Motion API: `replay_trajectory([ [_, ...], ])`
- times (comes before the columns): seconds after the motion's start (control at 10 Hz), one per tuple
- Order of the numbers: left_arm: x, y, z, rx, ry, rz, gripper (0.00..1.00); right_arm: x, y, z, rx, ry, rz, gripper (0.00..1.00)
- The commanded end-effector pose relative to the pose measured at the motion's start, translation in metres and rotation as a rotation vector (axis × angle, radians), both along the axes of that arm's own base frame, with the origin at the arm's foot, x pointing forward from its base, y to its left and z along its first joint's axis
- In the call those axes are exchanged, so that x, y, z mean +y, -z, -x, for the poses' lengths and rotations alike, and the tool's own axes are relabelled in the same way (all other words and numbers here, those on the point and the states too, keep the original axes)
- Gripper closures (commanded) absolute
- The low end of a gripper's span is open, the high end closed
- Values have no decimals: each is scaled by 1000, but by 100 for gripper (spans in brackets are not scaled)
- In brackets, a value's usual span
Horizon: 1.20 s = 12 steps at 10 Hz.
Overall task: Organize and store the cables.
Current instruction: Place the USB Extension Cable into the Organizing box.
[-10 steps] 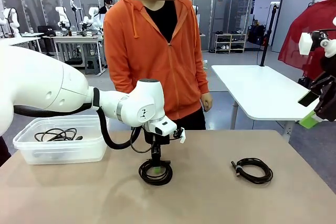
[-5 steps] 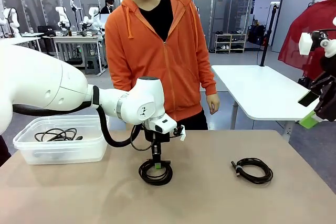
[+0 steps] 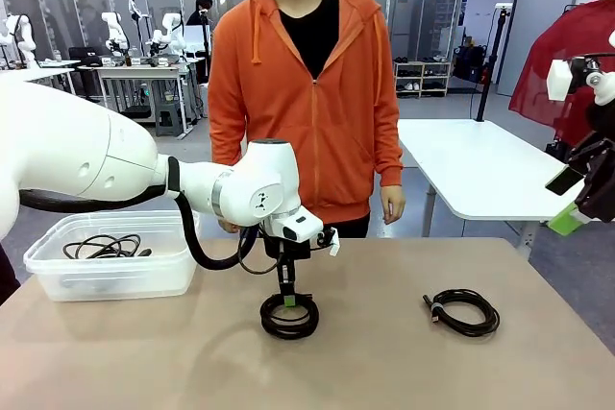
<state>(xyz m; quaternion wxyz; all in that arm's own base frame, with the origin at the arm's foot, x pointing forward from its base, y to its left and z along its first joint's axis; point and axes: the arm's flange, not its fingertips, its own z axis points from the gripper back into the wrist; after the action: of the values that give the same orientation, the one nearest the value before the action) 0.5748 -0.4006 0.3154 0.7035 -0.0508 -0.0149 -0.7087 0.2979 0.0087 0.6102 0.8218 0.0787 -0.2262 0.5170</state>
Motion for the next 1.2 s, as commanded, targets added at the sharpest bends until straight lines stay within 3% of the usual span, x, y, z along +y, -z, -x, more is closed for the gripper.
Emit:
replay_trajectory([
  [0.0, 10, -64, 20, 23, 77, -10, 100, 1, -2, 0, 6, 8, 2, 0],
  [0.1, 15, -115, 36, -50, 93, 36, 100, 1, -2, 0, 6, 8, 2, 0],
  [0.3, 19, -164, 52, -64, 155, 13, 100, 1, -2, 0, 6, 8, 2, 0],
  [0.7, 61, -203, 61, -81, 183, 26, 100, 1, -2, 0, 6, 8, 2, 0],
  [1.1, 180, -233, 52, -174, 128, -36, 100, 1, -2, 0, 6, 8, 2, 0],
])
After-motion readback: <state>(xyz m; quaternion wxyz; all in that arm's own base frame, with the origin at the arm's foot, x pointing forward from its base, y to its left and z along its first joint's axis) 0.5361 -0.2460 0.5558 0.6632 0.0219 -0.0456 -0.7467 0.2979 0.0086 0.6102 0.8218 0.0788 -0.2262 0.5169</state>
